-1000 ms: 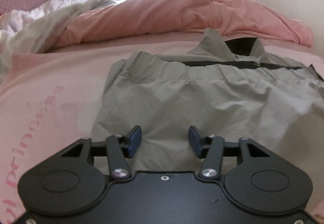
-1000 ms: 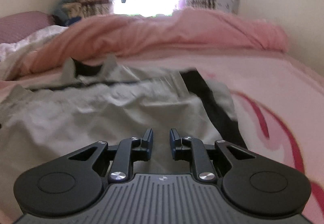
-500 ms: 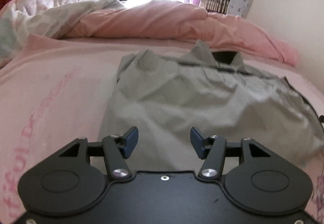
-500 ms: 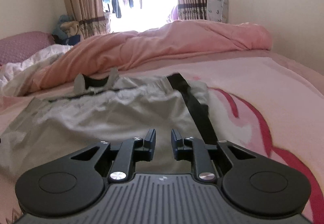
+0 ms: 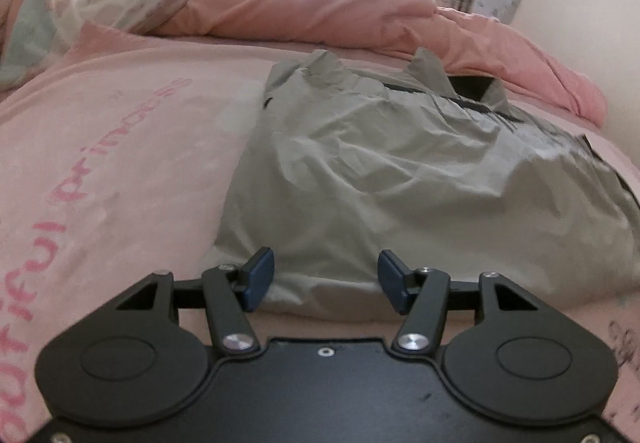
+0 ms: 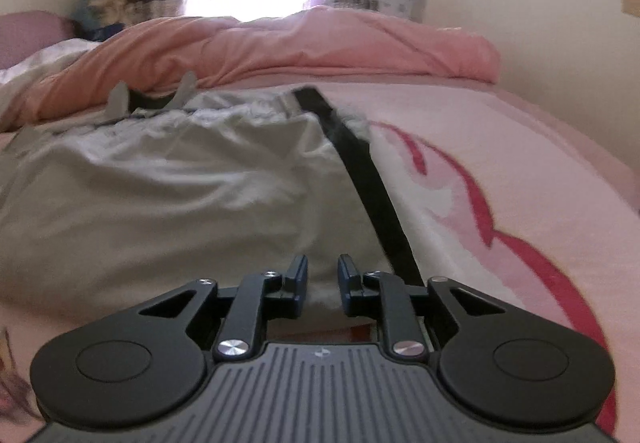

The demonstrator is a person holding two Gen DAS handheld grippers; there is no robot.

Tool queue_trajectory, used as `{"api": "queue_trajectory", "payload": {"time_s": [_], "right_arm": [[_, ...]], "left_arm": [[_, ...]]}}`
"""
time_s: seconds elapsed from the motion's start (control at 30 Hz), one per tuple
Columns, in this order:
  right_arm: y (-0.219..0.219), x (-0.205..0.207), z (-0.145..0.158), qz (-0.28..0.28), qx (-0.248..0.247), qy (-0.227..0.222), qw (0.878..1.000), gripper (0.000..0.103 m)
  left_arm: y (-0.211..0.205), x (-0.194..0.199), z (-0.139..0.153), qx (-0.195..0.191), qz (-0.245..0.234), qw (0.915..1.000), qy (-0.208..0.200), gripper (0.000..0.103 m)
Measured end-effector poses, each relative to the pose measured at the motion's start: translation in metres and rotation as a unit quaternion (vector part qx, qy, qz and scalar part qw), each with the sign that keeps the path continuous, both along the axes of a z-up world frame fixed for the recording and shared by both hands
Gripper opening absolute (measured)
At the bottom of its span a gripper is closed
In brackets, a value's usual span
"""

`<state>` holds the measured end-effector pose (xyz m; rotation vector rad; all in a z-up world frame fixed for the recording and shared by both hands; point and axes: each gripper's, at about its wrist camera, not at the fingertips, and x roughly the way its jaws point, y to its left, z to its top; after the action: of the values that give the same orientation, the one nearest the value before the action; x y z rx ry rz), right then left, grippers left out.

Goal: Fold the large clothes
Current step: 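Grasp the side edge of the grey jacket with the left tool, then lift and fold the held side over the jacket middle with the left tool, release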

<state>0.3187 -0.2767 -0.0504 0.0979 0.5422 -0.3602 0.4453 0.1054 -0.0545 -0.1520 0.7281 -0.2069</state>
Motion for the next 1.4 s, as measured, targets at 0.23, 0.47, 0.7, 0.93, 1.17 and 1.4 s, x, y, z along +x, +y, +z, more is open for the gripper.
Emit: {"api": "queue_trajectory", "payload": {"time_s": [0.23,0.47,0.7,0.93,1.17,1.4], "right_arm": [[0.1,0.021,0.032,0.126,0.025,-0.053,0.99,0.025],[0.143,0.067,-0.002,0.117,0.032,-0.007,0.993,0.025],[0.142,0.067,-0.018,0.113,0.052,0.006,0.992,0.025],[0.138,0.068,-0.018,0.118,0.051,-0.001,0.992,0.025],[0.139,0.068,-0.019,0.117,0.05,-0.005,0.992,0.025],[0.142,0.068,-0.012,0.117,0.045,-0.001,0.992,0.025]], "left_arm": [[0.012,-0.039,0.018,-0.075,0.024,0.9969,0.006,0.073],[0.031,-0.041,-0.012,-0.18,0.072,0.9796,0.051,0.073],[0.036,-0.033,-0.025,-0.259,0.083,0.962,0.024,0.081],[0.039,-0.018,-0.033,-0.304,0.107,0.9465,-0.006,0.086],[0.033,0.019,-0.03,-0.28,0.115,0.9526,-0.03,0.086],[0.032,0.033,-0.023,-0.247,0.118,0.9619,-0.008,0.069]]}}
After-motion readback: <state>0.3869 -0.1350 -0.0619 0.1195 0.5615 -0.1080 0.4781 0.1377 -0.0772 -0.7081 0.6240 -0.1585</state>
